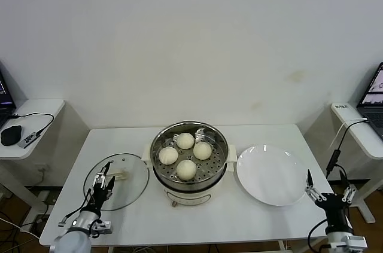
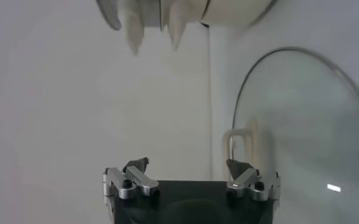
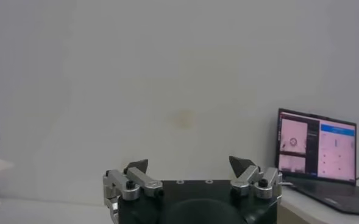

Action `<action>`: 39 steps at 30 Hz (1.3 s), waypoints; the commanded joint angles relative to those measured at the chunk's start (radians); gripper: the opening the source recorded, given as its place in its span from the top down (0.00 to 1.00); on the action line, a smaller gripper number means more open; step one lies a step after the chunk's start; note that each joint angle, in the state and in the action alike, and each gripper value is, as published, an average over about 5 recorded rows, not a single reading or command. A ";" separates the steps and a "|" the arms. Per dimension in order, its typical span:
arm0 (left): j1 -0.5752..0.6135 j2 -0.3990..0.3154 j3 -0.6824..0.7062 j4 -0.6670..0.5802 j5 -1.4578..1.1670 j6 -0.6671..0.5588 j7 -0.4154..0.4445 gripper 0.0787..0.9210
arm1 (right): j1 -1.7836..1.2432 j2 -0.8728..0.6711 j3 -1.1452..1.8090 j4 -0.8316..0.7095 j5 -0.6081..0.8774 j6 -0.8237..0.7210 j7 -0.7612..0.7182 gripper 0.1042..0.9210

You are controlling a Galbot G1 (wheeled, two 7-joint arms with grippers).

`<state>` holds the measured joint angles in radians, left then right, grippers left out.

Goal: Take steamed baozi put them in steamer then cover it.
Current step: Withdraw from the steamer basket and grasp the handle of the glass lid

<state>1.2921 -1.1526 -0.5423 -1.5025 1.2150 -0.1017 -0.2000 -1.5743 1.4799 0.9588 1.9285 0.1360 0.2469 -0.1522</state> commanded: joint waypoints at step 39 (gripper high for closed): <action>-0.173 0.019 0.053 0.196 -0.020 -0.014 -0.007 0.67 | 0.027 0.058 -0.040 -0.045 -0.072 0.006 0.000 0.12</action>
<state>1.1057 -1.1310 -0.4809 -1.2827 1.2015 -0.1099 -0.1767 -1.5479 1.5359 0.9254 1.8802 0.0712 0.2529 -0.1526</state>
